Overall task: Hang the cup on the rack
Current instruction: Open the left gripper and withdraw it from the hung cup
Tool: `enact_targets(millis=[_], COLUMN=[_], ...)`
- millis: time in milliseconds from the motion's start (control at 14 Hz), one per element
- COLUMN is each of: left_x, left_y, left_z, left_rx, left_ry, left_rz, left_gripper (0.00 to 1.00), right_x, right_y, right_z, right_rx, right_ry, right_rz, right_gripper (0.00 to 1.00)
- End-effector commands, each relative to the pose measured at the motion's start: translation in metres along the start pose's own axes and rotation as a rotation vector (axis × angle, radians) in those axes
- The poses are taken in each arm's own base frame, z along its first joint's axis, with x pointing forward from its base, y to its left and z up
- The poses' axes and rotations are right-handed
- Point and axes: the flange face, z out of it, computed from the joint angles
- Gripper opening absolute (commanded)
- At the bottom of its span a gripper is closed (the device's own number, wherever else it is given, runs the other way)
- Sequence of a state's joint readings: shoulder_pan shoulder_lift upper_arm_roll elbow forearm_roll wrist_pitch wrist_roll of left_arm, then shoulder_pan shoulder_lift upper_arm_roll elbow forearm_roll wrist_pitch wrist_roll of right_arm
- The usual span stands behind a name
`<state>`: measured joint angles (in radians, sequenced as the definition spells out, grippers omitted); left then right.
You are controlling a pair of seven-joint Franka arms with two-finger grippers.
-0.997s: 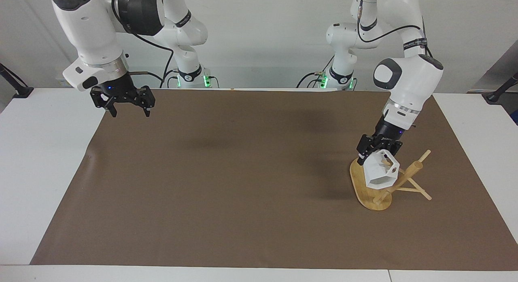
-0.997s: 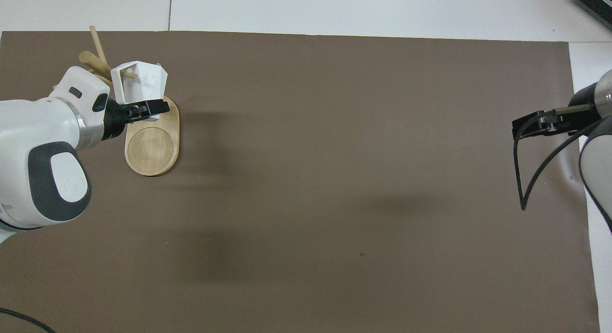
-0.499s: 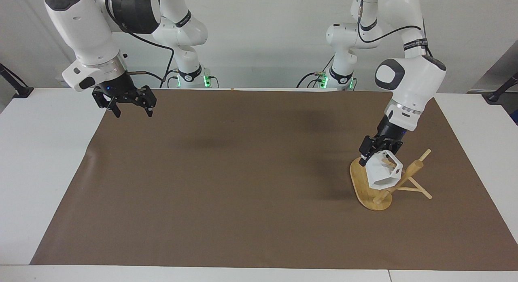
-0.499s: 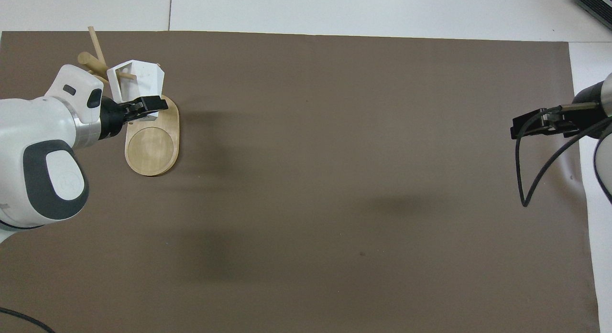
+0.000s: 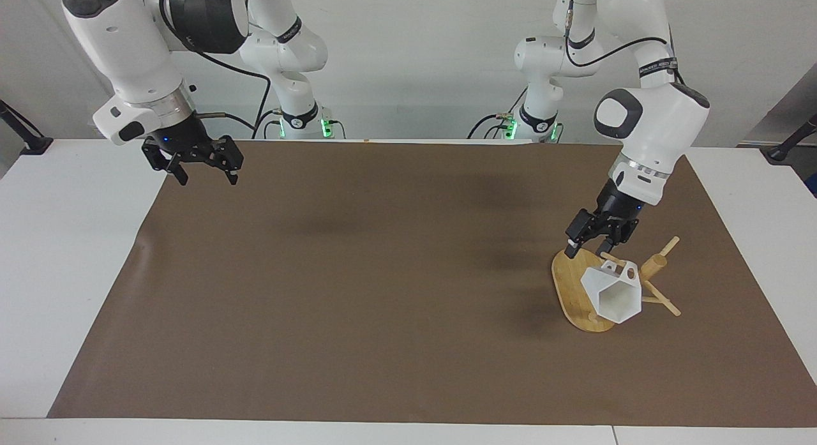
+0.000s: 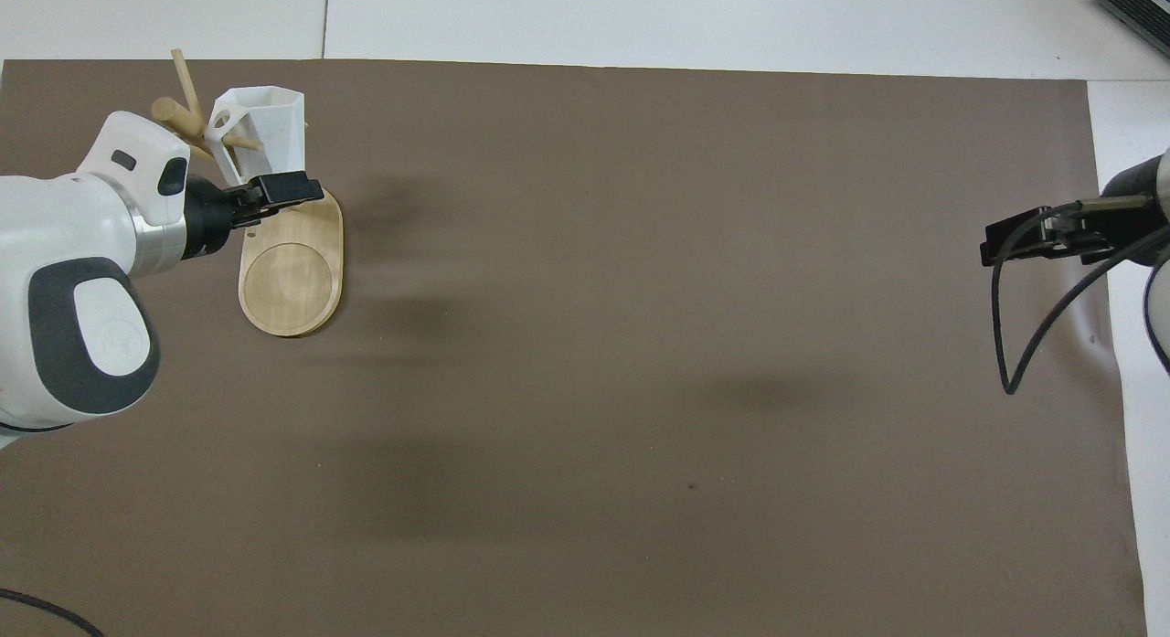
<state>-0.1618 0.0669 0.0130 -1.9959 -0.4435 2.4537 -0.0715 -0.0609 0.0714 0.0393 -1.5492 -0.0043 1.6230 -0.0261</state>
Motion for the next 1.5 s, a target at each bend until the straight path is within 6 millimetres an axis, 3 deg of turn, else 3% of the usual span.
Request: enact_targets(millis=[0, 499, 855, 1139, 1424], left_x=[0.010, -0.006, -0.020, -0.009, 0.003], left_y=[0.010, 0.033, 0.040, 0.046, 0.049], left_z=[-0.020, -0.111, -0.162, -0.184, -0.190], left_rx=[0.009, 0.270, 0.318, 0.330, 0.340], left_ry=[-0.073, -0.208, -0.336, -0.335, -0.362], left_rz=[0.029, 0.280, 0.347, 0.364, 0.416], left_gripper=[1.00, 1.00, 1.00, 1.00, 1.00], right_x=[-0.007, -0.007, -0.004, 0.000, 0.001], right_y=[0.002, 0.006, 0.015, 0.020, 0.030], right_z=[0.000, -0.001, -0.004, -0.005, -0.005], right_rx=[0.019, 0.017, 0.006, -0.005, -0.008], right_ry=[0.000, 0.004, 0.039, 0.065, 0.069], right_rz=[0.019, 0.021, 0.042, 0.041, 0.058], right_gripper=[1.00, 1.00, 1.00, 1.00, 1.00])
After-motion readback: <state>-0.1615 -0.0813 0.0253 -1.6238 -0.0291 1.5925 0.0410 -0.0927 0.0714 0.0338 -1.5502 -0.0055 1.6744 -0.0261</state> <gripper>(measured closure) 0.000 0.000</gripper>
